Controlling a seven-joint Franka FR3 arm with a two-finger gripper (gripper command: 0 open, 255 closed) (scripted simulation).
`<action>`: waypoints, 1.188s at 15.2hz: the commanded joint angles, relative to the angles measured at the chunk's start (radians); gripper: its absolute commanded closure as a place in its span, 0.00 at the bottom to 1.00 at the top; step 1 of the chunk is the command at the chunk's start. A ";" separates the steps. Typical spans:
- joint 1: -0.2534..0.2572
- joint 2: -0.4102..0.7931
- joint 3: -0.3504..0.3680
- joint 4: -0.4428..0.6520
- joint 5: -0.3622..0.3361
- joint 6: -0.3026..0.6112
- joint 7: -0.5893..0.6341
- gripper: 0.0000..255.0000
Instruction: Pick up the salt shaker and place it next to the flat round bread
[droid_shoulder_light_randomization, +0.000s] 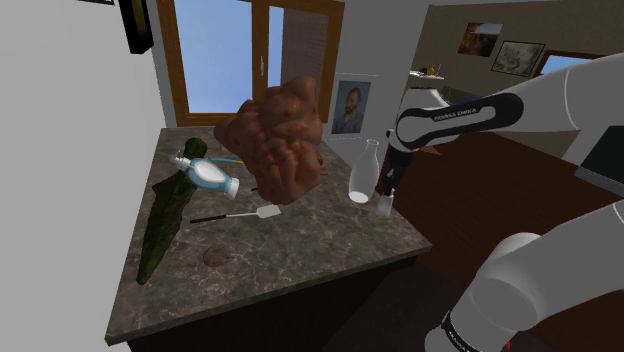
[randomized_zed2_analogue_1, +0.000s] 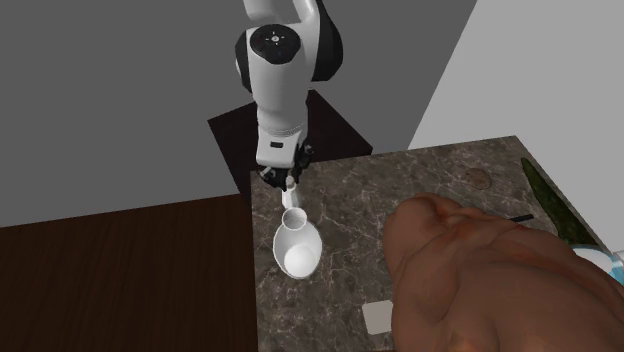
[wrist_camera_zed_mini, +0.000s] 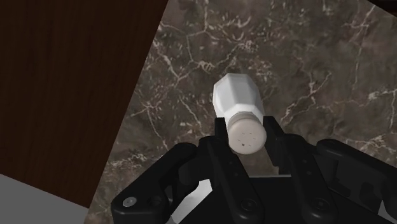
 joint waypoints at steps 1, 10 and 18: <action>0.000 -0.012 0.004 0.018 0.001 -0.030 0.000 1.00; 0.002 -0.049 0.021 0.112 0.009 -0.161 -0.001 1.00; 0.006 -0.064 0.034 0.208 0.017 -0.272 -0.005 1.00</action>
